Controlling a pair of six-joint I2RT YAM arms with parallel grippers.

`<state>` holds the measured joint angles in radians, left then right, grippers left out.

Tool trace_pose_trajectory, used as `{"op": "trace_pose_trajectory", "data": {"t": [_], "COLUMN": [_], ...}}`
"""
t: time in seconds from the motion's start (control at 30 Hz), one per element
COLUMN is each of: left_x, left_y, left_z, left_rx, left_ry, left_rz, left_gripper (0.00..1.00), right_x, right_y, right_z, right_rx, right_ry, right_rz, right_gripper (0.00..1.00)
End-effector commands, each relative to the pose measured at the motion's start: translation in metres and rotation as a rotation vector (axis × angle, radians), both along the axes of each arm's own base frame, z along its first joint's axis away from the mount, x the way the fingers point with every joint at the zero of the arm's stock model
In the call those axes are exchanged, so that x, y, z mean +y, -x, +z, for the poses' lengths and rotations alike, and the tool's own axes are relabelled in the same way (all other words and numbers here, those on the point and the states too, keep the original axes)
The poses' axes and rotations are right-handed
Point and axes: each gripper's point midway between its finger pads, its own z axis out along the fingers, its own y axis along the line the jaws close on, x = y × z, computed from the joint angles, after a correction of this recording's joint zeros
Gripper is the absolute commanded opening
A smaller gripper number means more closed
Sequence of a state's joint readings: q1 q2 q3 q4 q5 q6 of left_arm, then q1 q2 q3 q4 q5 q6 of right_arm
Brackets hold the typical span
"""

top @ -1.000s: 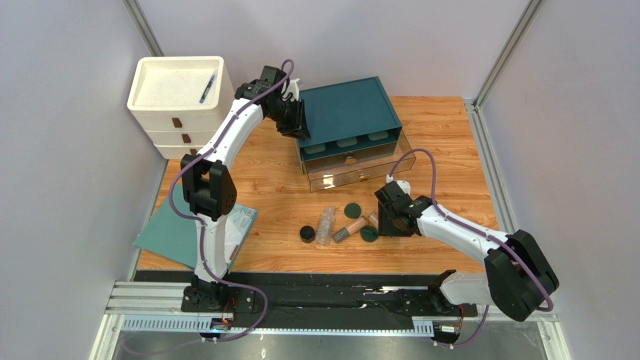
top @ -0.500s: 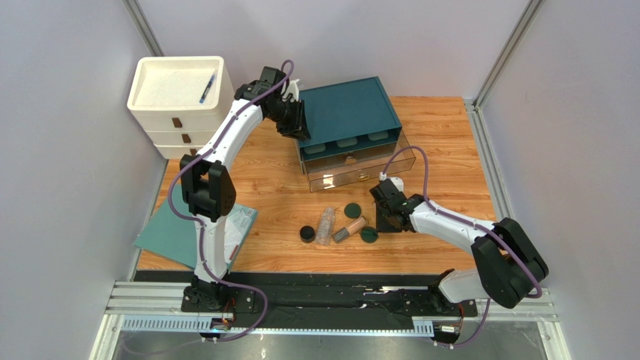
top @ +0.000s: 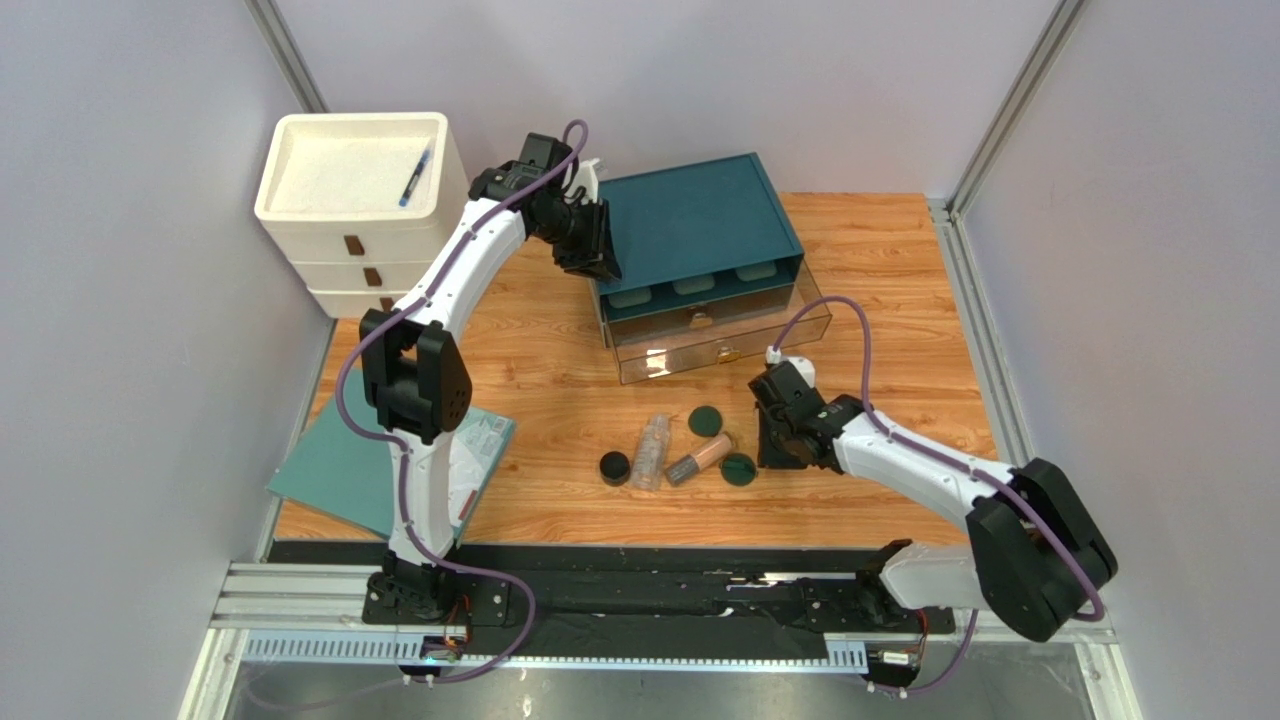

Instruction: Organize the makeup

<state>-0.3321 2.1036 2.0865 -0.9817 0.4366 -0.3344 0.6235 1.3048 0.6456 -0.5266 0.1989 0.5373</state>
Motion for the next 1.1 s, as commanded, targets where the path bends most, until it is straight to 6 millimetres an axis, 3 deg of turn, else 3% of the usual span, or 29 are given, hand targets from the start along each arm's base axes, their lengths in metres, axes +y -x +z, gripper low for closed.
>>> {"op": "trace_pose_trajectory", "data": {"t": [0.0,0.6,0.77,1.07], "left_x": [0.036,0.037,0.039,0.041], "left_y": [0.030,0.032,0.033,0.034], "left_z": [-0.047,-0.050,-0.048,-0.049], "left_rx": [0.169,0.176,0.171,0.175], "left_ry": [-0.176,-0.188,-0.194,-0.208], "left_rz": [0.011,0.003,0.001,-0.003], "left_gripper": [0.34,0.34,0.34,0.34], "right_x": [0.005,0.019,0.032,0.068], "right_y": [-0.004,-0.034,-0.055,-0.109], "right_z": [0.029,0.200,0.228,0.240], "right_rx": [-0.079,-0.464,-0.547,-0.579], "right_ry": [-0.054,-0.218,-0.246,-0.229], "right_rz": [0.018,0.111,0.128,0.160], "right_gripper": [0.00,0.00,0.00,0.00]}}
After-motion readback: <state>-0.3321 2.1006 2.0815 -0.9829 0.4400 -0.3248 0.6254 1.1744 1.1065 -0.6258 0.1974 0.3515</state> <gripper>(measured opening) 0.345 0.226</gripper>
